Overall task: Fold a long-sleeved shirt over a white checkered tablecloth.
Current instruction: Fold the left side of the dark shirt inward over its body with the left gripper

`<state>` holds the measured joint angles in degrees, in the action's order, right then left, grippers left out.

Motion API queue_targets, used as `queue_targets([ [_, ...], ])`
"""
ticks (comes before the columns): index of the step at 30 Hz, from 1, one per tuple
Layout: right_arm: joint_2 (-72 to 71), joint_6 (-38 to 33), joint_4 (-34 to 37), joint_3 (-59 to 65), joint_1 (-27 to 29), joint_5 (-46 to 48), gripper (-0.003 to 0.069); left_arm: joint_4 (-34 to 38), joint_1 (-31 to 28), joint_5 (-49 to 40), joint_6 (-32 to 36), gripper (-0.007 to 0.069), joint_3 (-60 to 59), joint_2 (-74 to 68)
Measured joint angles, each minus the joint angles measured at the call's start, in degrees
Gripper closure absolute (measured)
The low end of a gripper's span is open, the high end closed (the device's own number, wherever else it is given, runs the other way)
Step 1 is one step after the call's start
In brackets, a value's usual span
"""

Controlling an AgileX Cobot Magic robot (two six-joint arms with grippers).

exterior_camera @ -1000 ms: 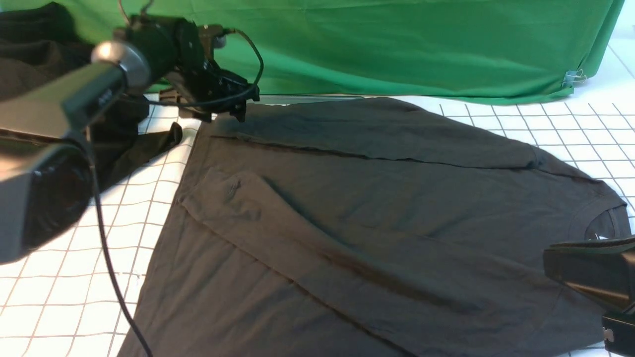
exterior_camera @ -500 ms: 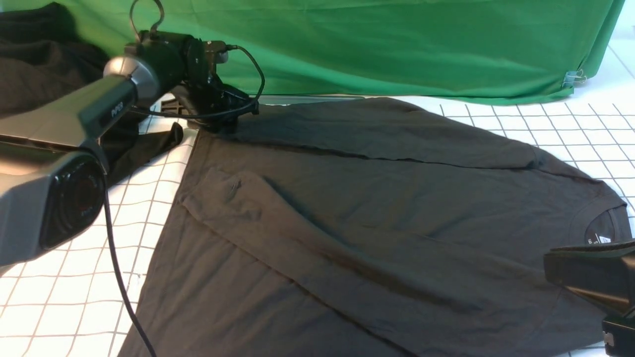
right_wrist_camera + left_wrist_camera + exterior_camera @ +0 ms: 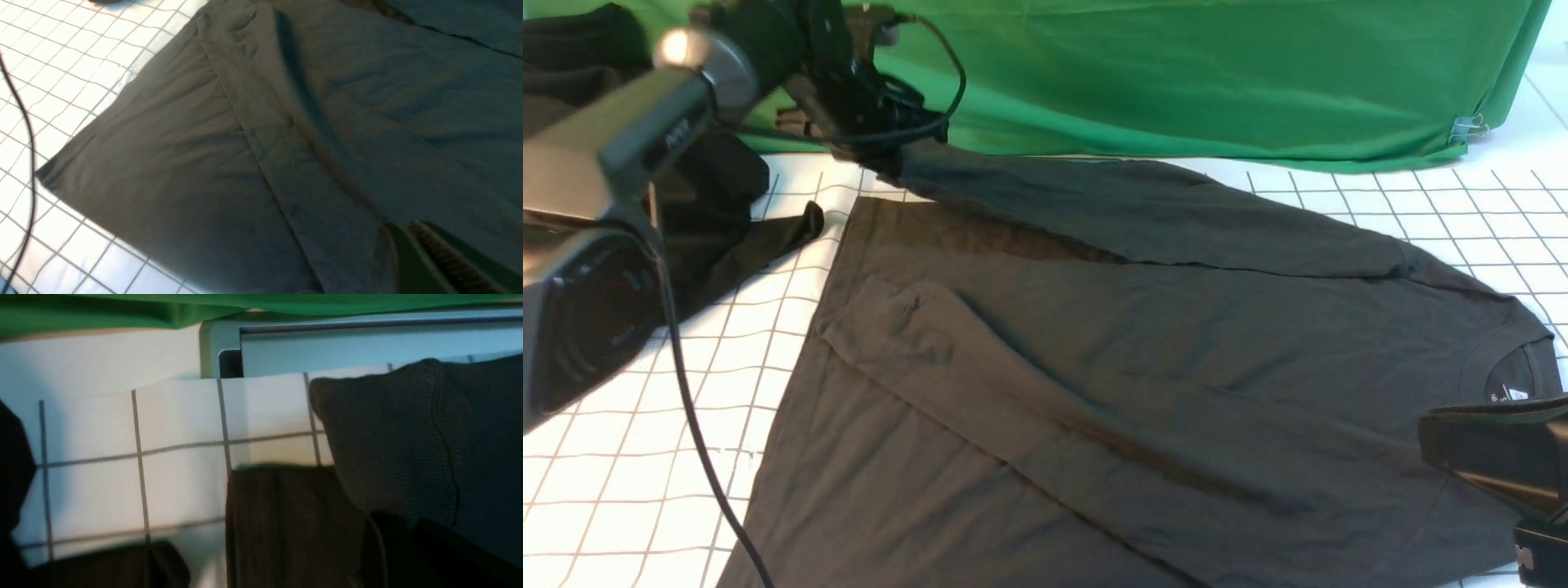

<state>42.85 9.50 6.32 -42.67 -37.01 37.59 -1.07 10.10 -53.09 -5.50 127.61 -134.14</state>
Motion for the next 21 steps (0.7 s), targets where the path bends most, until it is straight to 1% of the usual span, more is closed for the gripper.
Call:
queue_targets([
  [1,0.20,0.16,-0.40,0.00,0.12,0.00,0.0638,0.48,0.05,-2.68,0.45,0.0593,0.00,1.36],
  [2,0.30,0.17,-0.53,0.00,0.21,0.00,0.0638,0.57,0.05,-3.15,0.54,0.0593,0.00,1.36],
  [3,0.68,1.81,-2.15,0.00,0.75,0.06,0.0638,1.46,0.05,-8.40,1.18,0.0593,0.00,3.40],
  [4,0.94,2.46,-3.41,0.00,1.03,0.20,0.0638,1.72,0.05,-10.57,1.53,0.0593,0.00,4.53],
  [7,1.94,3.97,-6.32,0.00,1.94,1.16,0.0638,2.67,0.05,-15.06,2.59,0.0593,-0.48,7.58],
  [9,2.60,4.35,-7.11,0.00,2.71,2.03,0.0638,3.24,0.05,-15.59,2.81,0.0593,-2.73,10.45],
  [14,2.95,4.53,-7.72,0.00,3.06,2.85,0.0638,4.14,0.63,-15.94,2.44,0.0593,-16.09,21.11],
  [15,2.95,4.53,-7.72,0.00,3.06,2.85,0.0638,4.14,0.63,-15.94,2.47,0.0593,-16.76,21.56],
  [17,2.95,4.53,-7.84,0.00,3.12,2.53,0.0638,3.98,0.76,-16.18,1.43,0.0593,-26.07,27.10],
  [18,2.95,4.53,-7.84,0.00,3.12,2.48,0.0638,3.98,0.76,-16.18,1.36,0.0593,-26.73,27.87],
  [20,2.95,4.53,-7.84,0.00,3.12,2.34,0.0633,3.92,0.76,-15.88,0.77,0.0593,-34.68,31.76],
  [21,2.95,4.53,-7.84,0.00,3.12,2.34,0.0633,3.92,0.76,-15.58,0.57,0.0593,-35.99,32.41],
])
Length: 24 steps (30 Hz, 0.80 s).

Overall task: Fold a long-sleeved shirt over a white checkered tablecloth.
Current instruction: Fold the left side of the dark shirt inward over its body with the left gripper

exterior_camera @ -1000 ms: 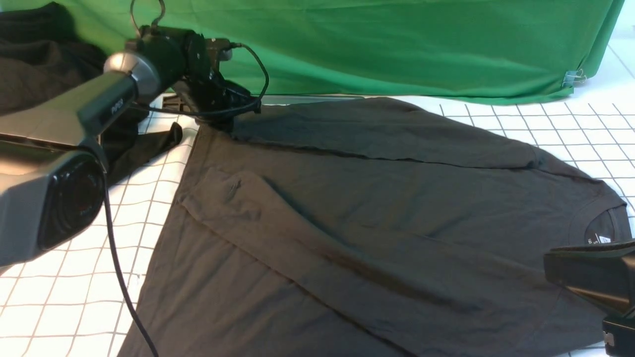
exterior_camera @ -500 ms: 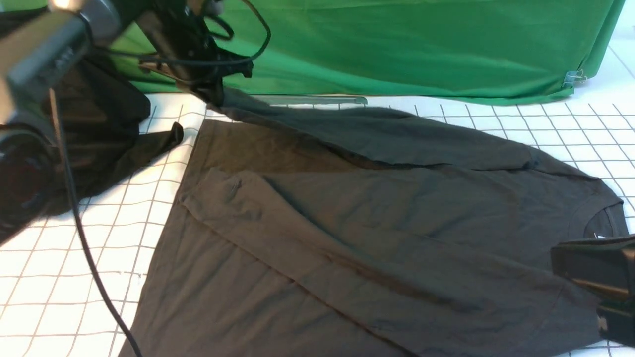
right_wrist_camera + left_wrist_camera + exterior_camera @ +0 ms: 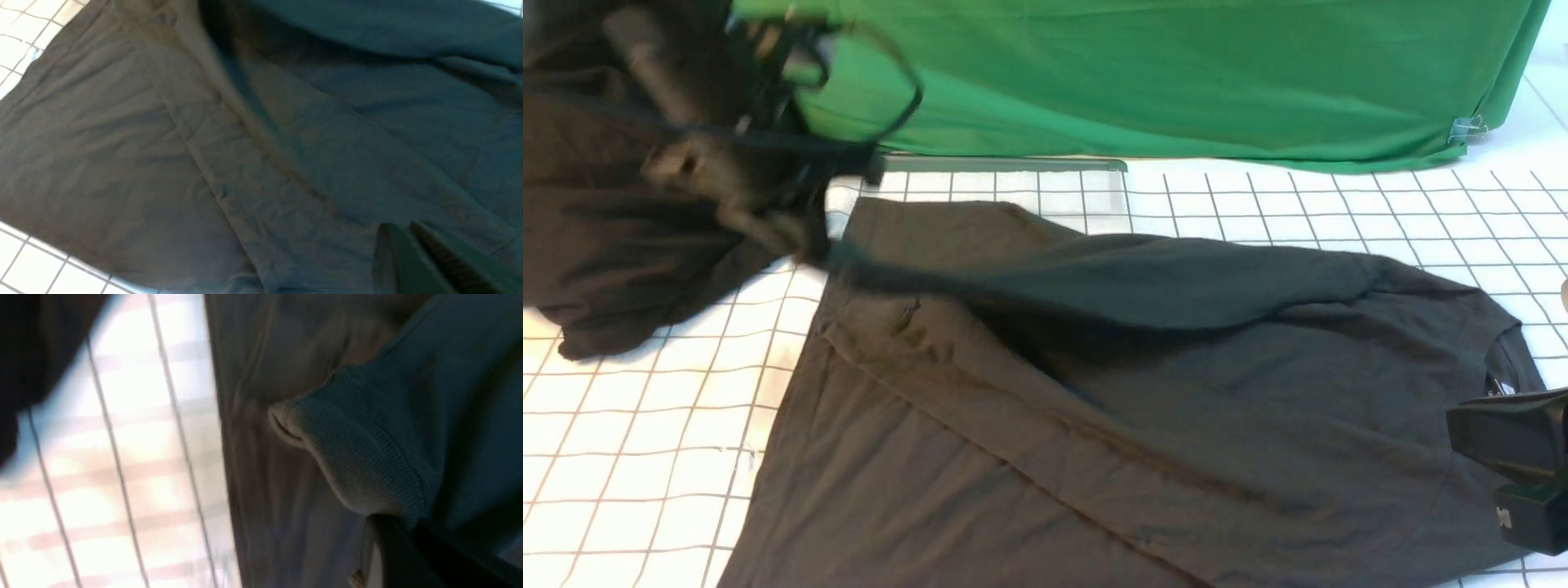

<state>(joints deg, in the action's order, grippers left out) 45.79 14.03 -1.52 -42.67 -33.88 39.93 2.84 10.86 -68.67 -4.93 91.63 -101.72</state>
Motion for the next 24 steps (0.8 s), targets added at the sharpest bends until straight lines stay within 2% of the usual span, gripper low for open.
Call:
queue_targets([
  [6,0.00,0.00,0.00,0.00,0.00,-0.29,0.0628,-0.57,0.00,7.36,-3.19,0.0593,-17.92,7.50],
  [13,0.00,0.00,0.00,0.00,0.00,-1.00,0.0624,-0.81,0.00,12.81,-3.68,0.0577,-26.45,7.69],
  [16,0.00,0.00,0.00,0.00,0.00,-1.44,0.0622,-1.01,0.00,13.62,-3.35,0.0522,-26.99,7.69],
  [18,0.00,0.00,-0.05,0.00,0.00,-1.50,0.0622,-1.06,0.00,13.39,-2.92,0.0440,-26.99,7.69],
  [19,0.00,0.00,-0.05,0.00,0.00,-1.50,0.0622,-1.06,0.00,13.34,-2.92,0.0432,-26.99,7.69],
  [20,0.00,0.00,-0.05,0.00,0.00,-1.50,0.0622,-1.30,0.00,12.01,-2.76,0.0348,-26.99,7.69],
  [21,0.00,0.00,-0.05,0.00,0.00,-1.50,0.0622,-1.71,0.00,10.87,-2.70,0.0300,-26.99,7.69],
  [22,0.00,0.00,-0.05,0.00,0.00,-1.50,0.0621,-1.79,0.00,10.62,-2.70,0.0291,-26.99,7.69],
  [24,0.00,0.00,-0.05,0.00,0.00,-1.50,0.0619,-2.84,0.00,6.63,-2.70,0.0186,-27.47,7.69],
])
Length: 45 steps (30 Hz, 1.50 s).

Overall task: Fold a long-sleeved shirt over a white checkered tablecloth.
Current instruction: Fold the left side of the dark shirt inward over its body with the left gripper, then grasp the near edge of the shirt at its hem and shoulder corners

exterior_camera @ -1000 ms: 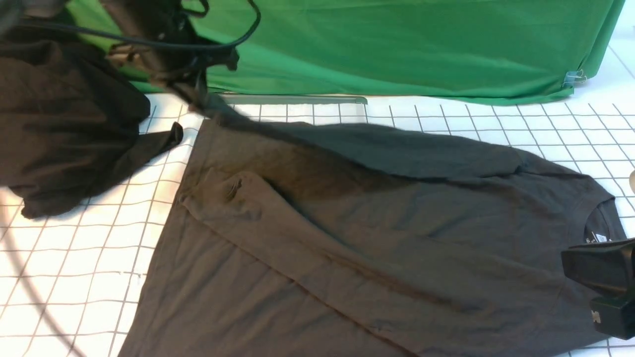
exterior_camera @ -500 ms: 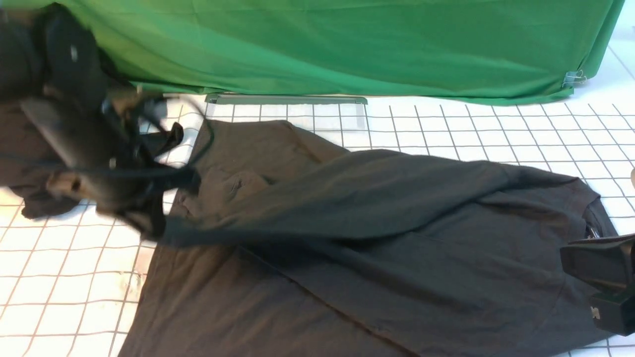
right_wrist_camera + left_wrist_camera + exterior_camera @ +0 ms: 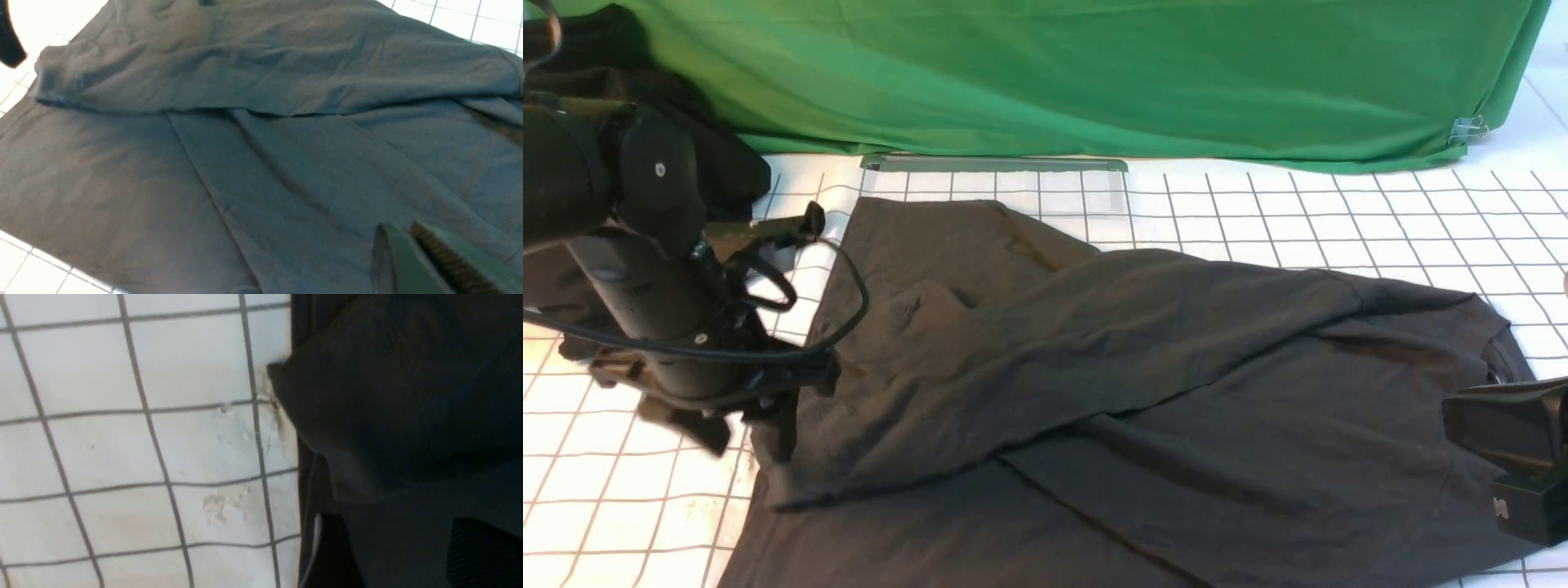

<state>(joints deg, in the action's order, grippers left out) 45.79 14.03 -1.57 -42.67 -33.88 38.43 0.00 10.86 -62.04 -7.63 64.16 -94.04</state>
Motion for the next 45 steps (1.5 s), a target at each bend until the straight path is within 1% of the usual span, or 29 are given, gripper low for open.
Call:
queue_targets([
  [3,0.00,0.00,0.00,0.00,0.04,0.00,0.0617,0.00,0.00,-2.68,-0.05,0.0122,-2.54,0.14],
  [4,0.00,0.00,0.00,0.00,0.04,0.00,0.0617,0.61,0.00,-2.84,-0.05,0.0108,-5.06,0.44],
  [5,0.00,0.00,0.00,0.00,0.04,0.00,0.0617,0.61,0.00,-2.74,-0.05,0.0106,-5.06,0.53],
  [9,0.00,0.00,0.00,0.00,0.04,-0.07,0.0615,3.38,0.00,0.88,-0.05,0.0102,-16.35,3.01],
  [10,0.00,0.00,0.00,0.00,0.04,-0.07,0.0615,3.57,0.00,1.20,-0.05,0.0102,-16.82,3.17],
  [13,0.00,0.00,-0.06,0.00,0.04,-0.44,0.0610,4.36,0.00,5.52,-0.05,0.0111,-23.29,3.61],
  [15,0.00,0.00,-0.06,0.00,0.04,-0.44,0.0608,4.64,0.00,6.14,-0.05,0.0123,-24.65,3.92],
  [18,0.00,-0.05,-0.17,0.00,0.04,-0.62,0.0608,4.65,0.00,6.63,-0.05,0.0160,-25.33,4.40],
  [21,0.13,-0.05,-0.17,0.00,0.04,-0.87,0.0608,3.94,0.00,6.82,-0.05,0.0232,-25.66,4.66],
  [22,0.20,-0.05,-0.17,0.00,0.04,-0.91,0.0608,3.72,0.00,6.82,0.01,0.0272,-25.71,4.66],
  [23,0.51,-0.05,-0.17,0.00,0.04,-0.91,0.0608,3.84,0.00,6.75,0.27,0.0328,-25.78,4.66],
  [24,0.67,-0.05,-0.17,0.00,0.04,-0.85,0.0608,4.20,0.00,6.69,0.42,0.0360,-25.78,4.66],
  [25,1.18,-0.05,-0.17,0.00,0.04,-0.68,0.0608,5.26,0.00,6.66,1.12,0.0442,-25.84,4.66],
  [26,1.50,-0.05,-0.17,0.00,0.04,-0.37,0.0608,5.91,0.05,6.59,1.72,0.0491,-25.90,4.75],
  [27,1.60,-0.05,-0.17,0.00,0.04,-0.27,0.0608,6.06,0.05,6.59,2.11,0.0503,-25.90,4.78],
  [28,2.51,-0.05,-0.17,0.00,0.04,1.13,0.0608,6.61,0.67,6.76,3.37,0.0575,-26.09,5.28],
  [30,4.36,-0.05,-0.06,-0.48,0.04,4.74,0.0608,6.61,1.70,6.68,3.87,0.0600,-26.30,6.82],
  [33,7.78,-1.29,0.41,-2.48,0.04,10.45,0.0608,6.20,2.30,5.83,3.99,0.0603,-26.30,9.66],
  [34,9.92,-3.61,1.07,-3.92,0.04,13.56,0.0608,5.71,2.42,5.06,3.99,0.0604,-26.30,11.89],
  [35,11.21,-5.71,1.57,-4.76,0.04,15.11,0.0608,5.26,2.42,4.39,3.99,0.0606,-26.34,13.61],
  [36,11.85,-6.17,2.02,-5.17,0.04,15.81,0.0608,5.13,2.42,4.24,3.89,0.0606,-26.34,14.32],
  [37,14.20,-8.99,3.53,-6.35,0.04,17.75,0.0607,4.64,2.42,3.14,3.29,0.0606,-26.34,16.50],
  [40,19.12,-14.03,6.98,-7.26,0.04,18.31,0.0598,3.61,2.42,1.22,2.56,0.0606,-26.34,21.62],
  [43,23.80,-16.96,9.39,-7.30,0.04,18.27,0.0557,2.68,2.42,0.20,1.75,0.0606,-26.34,25.88],
  [45,28.27,-18.84,10.19,-7.30,-0.68,18.28,0.0475,1.82,2.42,-0.61,0.86,0.0606,-26.34,28.47],
])
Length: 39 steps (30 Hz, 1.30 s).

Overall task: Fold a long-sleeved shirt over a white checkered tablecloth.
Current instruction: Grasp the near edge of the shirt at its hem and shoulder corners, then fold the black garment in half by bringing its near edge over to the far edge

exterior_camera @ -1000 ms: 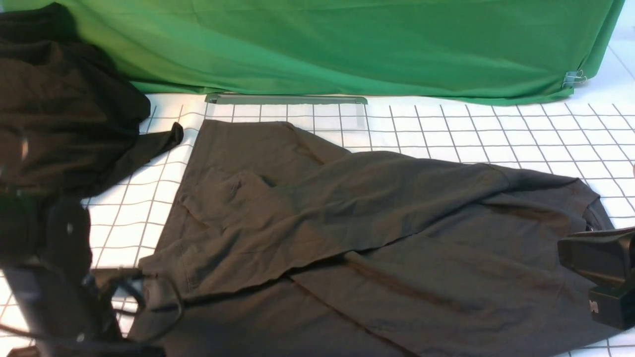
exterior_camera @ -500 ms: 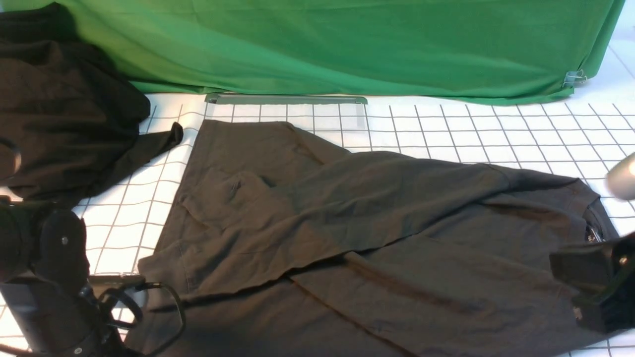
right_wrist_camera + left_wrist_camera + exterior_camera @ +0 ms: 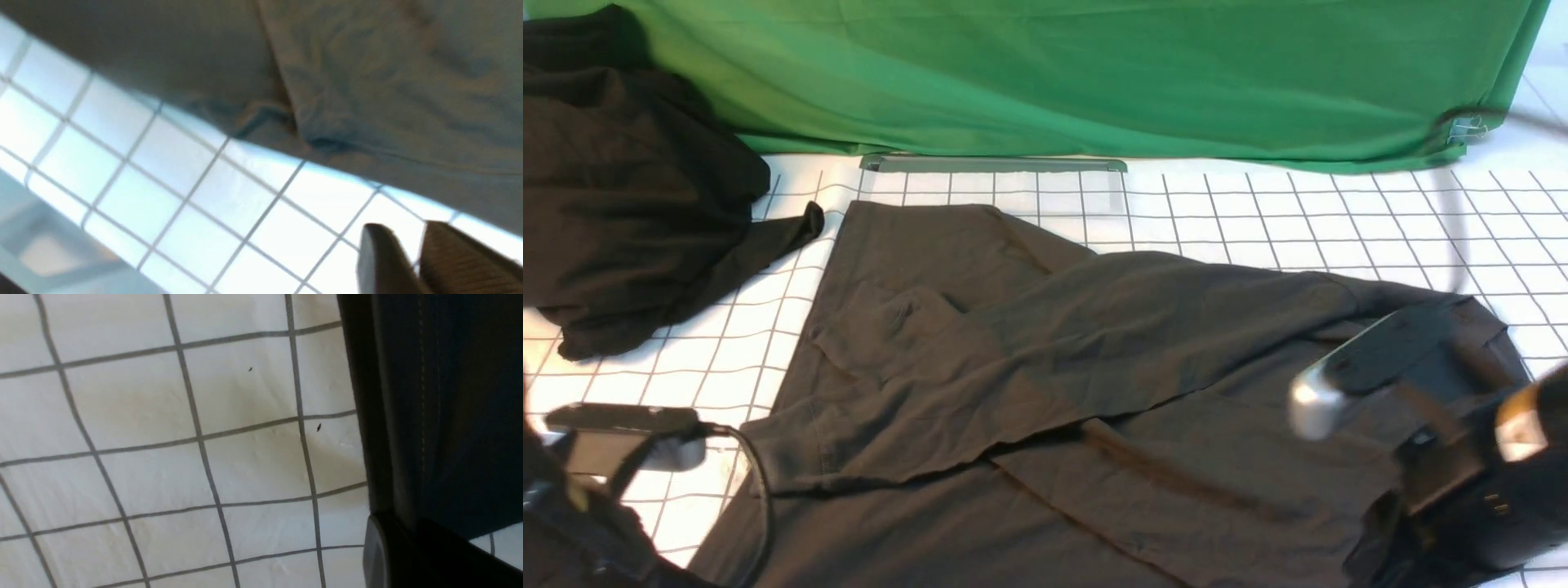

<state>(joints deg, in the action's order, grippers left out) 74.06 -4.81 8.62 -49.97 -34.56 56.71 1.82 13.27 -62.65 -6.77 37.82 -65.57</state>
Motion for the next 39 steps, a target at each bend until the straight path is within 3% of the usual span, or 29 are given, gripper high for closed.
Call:
queue_targets([
  [3,5.62,-1.40,-0.07,0.00,-3.13,-2.03,0.0299,-0.07,0.00,-0.60,-0.95,0.0606,0.00,2.70],
  [4,6.30,-1.51,-0.09,0.00,-3.69,-2.33,0.0288,-0.07,0.00,-0.60,-0.95,0.0606,0.00,2.70],
  [6,10.54,-0.75,-2.53,0.00,-6.95,-7.59,0.0186,-0.07,0.00,-0.60,-0.95,0.0606,0.00,3.18],
  [10,15.37,1.53,-4.06,0.00,-8.25,-10.63,0.0171,-0.09,0.00,-0.60,-0.98,0.0606,-0.02,3.18],
  [14,20.72,2.65,-4.60,0.00,-8.38,-11.79,0.0227,-0.09,0.00,-0.60,-0.98,0.0606,-0.07,3.18],
  [16,21.59,2.71,-4.81,0.00,-8.50,-11.54,0.0377,-0.16,0.00,-0.74,-0.98,0.0606,-0.07,3.18],
  [17,21.59,2.71,-4.81,0.00,-8.56,-11.54,0.0393,-0.20,0.00,-0.75,-0.98,0.0606,-0.07,3.18],
  [18,21.32,2.79,-4.93,-0.03,-8.68,-10.67,0.0526,-0.20,0.00,-1.52,-0.98,0.0606,-0.07,3.18],
  [21,19.62,3.17,-4.99,-0.03,-8.80,-6.83,0.0618,-0.13,0.00,-3.88,-0.98,0.0606,-0.07,4.04],
  [31,5.24,3.09,-5.94,-1.59,-8.65,1.95,0.0624,-1.82,0.00,-6.50,-5.32,0.0606,6.70,11.90],
  [39,9.14,-5.97,-6.73,-14.08,1.83,5.13,0.0626,-5.22,0.00,-1.06,-8.24,0.0606,26.19,-1.06],
])
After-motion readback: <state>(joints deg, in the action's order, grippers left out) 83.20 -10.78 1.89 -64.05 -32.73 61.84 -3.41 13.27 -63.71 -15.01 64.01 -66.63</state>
